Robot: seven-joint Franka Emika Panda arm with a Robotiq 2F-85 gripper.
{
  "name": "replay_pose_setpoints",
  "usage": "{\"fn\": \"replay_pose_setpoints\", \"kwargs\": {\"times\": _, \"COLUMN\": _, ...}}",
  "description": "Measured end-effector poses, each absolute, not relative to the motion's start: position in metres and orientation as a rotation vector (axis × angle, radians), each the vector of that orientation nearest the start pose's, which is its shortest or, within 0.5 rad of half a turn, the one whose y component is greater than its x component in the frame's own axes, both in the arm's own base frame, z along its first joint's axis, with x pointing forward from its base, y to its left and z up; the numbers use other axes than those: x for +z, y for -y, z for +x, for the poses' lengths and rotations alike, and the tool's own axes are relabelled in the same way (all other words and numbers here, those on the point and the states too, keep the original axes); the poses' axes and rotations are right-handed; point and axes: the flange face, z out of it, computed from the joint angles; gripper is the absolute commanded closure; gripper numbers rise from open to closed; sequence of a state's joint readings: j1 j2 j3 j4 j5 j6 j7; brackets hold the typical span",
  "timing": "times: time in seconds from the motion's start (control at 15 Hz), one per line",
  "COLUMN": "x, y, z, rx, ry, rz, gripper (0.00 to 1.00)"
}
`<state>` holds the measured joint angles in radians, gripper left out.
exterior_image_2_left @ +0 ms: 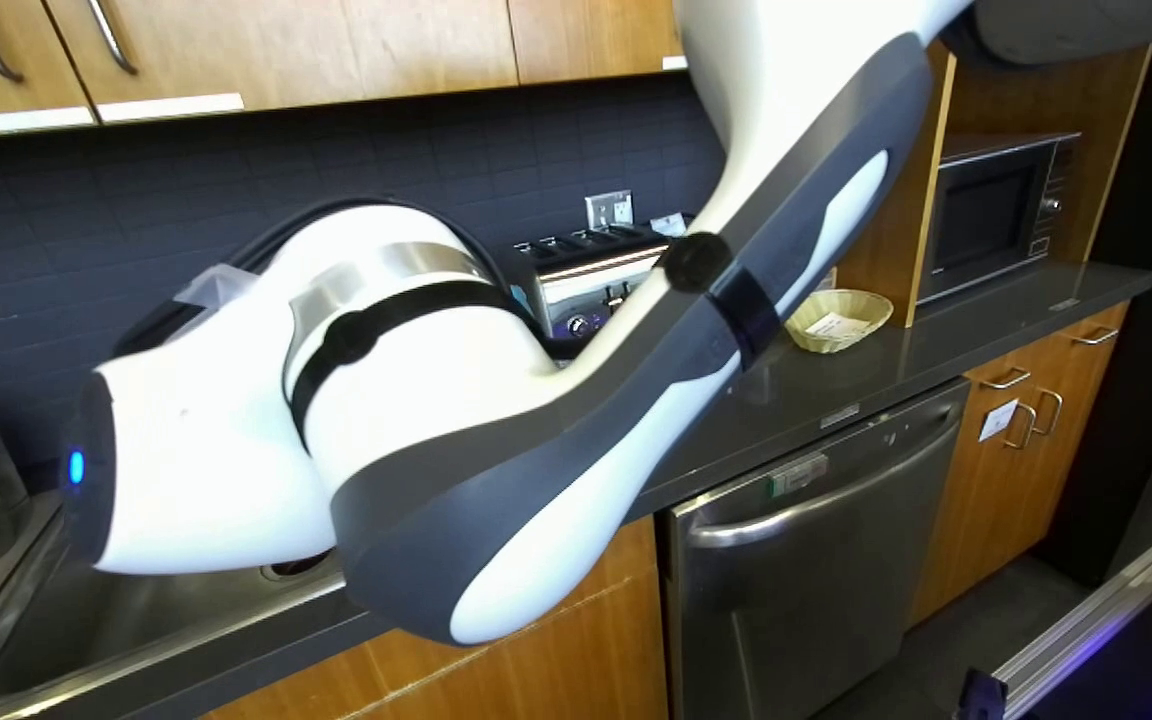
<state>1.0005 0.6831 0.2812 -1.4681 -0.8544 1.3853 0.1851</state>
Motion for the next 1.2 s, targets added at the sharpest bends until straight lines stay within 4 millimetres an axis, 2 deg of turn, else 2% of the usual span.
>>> {"fn": "replay_pose_setpoints", "kwargs": {"times": 0.2, "x": 0.280, "y": -0.577, "z": 0.303, "rx": -0.080, "ry": -1.290, "rz": 1.753, "gripper": 0.94}}
{"fn": "replay_pose_setpoints", "kwargs": {"times": 0.47, "x": 0.283, "y": -0.568, "z": 0.323, "rx": -0.082, "ry": -1.247, "rz": 1.775, "gripper": 0.94}}
{"fn": "replay_pose_setpoints", "kwargs": {"times": 0.87, "x": 0.292, "y": -0.537, "z": 0.362, "rx": -0.136, "ry": -1.143, "rz": 1.876, "gripper": 0.94}}
{"fn": "replay_pose_setpoints", "kwargs": {"times": 1.2, "x": 0.298, "y": -0.504, "z": 0.377, "rx": -0.205, "ry": -1.060, "rz": 1.955, "gripper": 0.94}}
